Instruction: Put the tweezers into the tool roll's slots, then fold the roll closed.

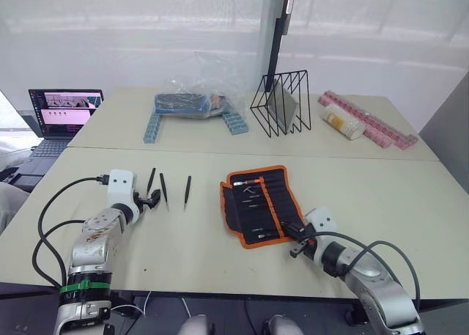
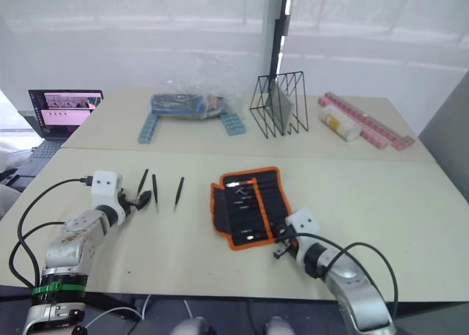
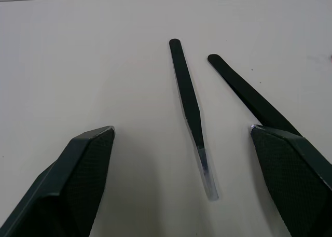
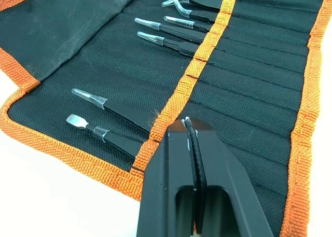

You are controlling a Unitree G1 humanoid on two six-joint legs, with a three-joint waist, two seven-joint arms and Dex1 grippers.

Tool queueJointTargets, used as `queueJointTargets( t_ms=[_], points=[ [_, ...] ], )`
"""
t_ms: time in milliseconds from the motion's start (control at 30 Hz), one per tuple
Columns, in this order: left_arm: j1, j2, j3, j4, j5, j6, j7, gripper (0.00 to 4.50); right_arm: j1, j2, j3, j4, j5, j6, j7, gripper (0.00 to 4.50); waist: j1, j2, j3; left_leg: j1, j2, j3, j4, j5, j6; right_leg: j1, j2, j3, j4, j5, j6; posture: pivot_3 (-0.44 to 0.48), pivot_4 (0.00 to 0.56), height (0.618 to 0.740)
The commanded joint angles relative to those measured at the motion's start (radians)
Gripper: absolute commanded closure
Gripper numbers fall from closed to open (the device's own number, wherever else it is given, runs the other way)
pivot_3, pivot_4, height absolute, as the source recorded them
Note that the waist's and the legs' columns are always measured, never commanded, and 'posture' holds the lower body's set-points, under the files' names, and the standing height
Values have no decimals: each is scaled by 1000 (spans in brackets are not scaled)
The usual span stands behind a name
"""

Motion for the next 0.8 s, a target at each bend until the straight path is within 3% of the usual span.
queueJointTargets(
  t_ms=[33,333,800],
  points=[
    [-2,-5,-35,49,20,-6,-14,1490,8,2,24,10,-1,38,1,4500,-2,0,0,0,0,0,0,0,0,0,0,0,0,0,0,0,150,722],
    [-9,-9,-46,60,21,-18,-26,4434,7,-1,20,-1,2,48,2,4500,-6,0,0,0,0,0,-1,0,0,-1,-4,-1,0,0,0,0,150,722],
    [20,26,18,-12,25,-48,-1,4492,-2,-4,21,3,0,53,7,4500,-16,0,0,-1,0,0,-2,0,0,-1,-4,-1,-1,0,0,0,150,722]
  ],
)
